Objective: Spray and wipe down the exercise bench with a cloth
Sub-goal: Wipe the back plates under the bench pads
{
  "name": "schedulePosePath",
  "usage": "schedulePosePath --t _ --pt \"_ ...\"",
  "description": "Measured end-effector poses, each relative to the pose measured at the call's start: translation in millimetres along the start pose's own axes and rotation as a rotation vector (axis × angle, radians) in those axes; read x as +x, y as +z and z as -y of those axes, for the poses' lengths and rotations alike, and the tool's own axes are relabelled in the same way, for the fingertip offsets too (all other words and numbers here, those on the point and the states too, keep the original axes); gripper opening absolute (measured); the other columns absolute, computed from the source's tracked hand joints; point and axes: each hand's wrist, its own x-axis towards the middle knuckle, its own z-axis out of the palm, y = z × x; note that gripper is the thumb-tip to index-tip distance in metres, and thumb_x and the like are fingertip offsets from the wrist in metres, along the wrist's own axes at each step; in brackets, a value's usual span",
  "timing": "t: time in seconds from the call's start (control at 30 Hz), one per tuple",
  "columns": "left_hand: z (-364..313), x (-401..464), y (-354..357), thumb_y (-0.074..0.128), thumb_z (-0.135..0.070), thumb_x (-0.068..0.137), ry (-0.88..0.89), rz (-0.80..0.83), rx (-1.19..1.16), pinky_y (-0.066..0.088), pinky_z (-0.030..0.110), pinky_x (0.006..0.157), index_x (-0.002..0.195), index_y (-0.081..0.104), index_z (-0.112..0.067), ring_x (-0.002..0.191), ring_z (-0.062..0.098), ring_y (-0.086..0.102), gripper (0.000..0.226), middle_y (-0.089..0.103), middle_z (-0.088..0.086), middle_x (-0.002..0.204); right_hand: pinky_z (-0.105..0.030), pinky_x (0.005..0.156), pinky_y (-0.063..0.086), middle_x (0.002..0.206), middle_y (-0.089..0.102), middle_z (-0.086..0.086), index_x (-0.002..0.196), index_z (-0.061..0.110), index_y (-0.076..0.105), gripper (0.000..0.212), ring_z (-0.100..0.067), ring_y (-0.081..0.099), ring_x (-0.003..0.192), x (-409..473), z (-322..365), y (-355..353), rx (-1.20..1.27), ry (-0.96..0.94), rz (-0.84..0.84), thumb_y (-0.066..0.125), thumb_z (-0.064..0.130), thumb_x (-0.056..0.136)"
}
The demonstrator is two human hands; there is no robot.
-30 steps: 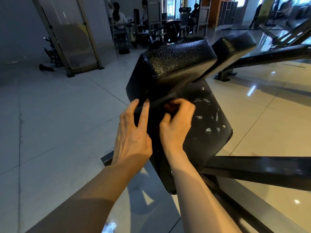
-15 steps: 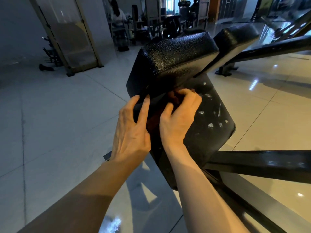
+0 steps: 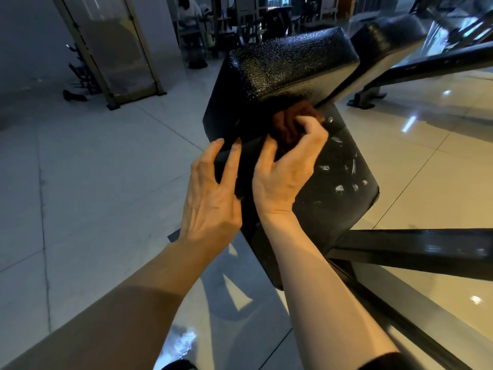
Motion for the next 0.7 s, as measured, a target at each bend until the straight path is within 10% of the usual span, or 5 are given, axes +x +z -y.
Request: schedulePosePath --t 0.13,0.33,0.53,0.7 --pt "-2.4 -0.2 -0.3 0.06 -0.01 0.086 -0.002 -0.031 -0.022 0.038 0.04 0.102 0.147 0.025 -0.009 0.127 0.031 0.032 0.07 0.018 0.005 0.145 -0.018 0.071 0.044 0.108 0.055 -0.014 0.107 0.003 0.055 0.025 -0.014 0.053 0.086 -31.6 -8.9 -0.8 -0.092 0.018 0.443 0.063 0.002 0.084" --pt "-0.9 -1.9 -11.6 0.058 -0.002 0.074 -0.066 -0.041 -0.068 0.037 0.036 0.106 0.139 0.037 0.0 0.126 0.028 0.032 0.068 0.022 0.003 0.141 -0.009 0.091 0.038 0.11 0.047 -0.034 0.11 0.009 0.042 0.036 -0.021 0.049 0.104 -15.0 9.6 -1.8 0.073 -0.128 -0.029 0.059 -0.003 0.081" --pt "-5.9 -4.1 -16.7 0.05 -0.014 0.081 -0.039 -0.041 -0.01 0.041 0.037 0.097 0.141 0.035 -0.003 0.123 0.028 0.032 0.063 0.022 0.005 0.141 -0.037 0.078 0.051 0.116 0.048 -0.017 0.112 0.003 0.05 0.035 -0.027 0.054 0.097 -29.6 -8.6 -1.6 -0.192 0.045 0.475 0.058 -0.003 0.079" --pt "-4.5 -3.8 -8.2 0.062 0.001 0.075 -0.015 0.041 -0.001 0.033 0.03 0.101 0.144 0.031 -0.005 0.126 0.027 0.029 0.076 0.022 0.006 0.143 0.003 0.09 0.027 0.117 0.045 -0.034 0.11 -0.014 0.051 0.035 -0.005 0.038 0.099 -6.8 -5.9 -9.5 -0.064 0.078 0.006 0.056 -0.016 0.075"
